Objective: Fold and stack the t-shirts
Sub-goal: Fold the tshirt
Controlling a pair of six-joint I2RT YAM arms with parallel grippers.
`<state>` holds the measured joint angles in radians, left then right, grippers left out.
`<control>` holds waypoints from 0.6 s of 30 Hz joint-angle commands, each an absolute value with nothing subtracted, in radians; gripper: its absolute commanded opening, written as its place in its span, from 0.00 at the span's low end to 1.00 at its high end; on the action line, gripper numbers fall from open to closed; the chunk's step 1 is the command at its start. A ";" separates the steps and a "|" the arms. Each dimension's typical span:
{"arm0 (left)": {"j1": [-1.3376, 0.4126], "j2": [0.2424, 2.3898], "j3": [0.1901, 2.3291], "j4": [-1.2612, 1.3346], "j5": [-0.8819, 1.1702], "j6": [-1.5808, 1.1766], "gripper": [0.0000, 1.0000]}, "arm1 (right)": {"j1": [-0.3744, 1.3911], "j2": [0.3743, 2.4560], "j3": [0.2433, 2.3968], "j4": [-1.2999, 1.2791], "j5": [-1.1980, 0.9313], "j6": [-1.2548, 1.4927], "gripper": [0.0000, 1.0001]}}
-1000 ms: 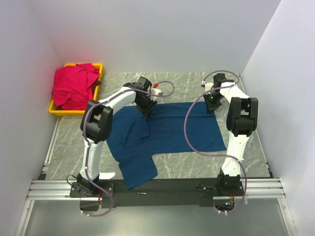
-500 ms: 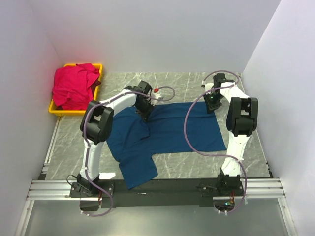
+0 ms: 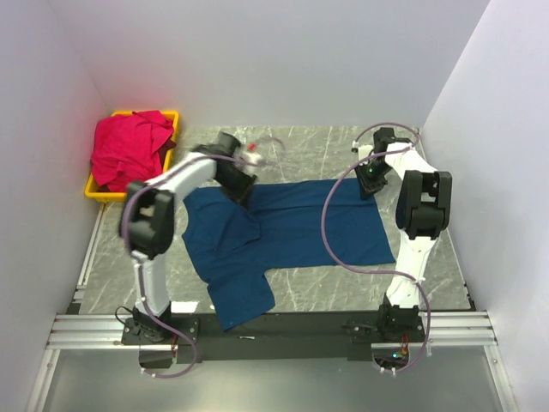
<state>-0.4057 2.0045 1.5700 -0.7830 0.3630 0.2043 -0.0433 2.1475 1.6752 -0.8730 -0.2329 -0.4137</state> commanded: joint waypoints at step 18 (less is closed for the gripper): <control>-0.072 2.032 1.511 -0.672 0.264 0.084 0.40 | 0.048 2.217 1.779 -0.772 -0.072 -0.301 0.13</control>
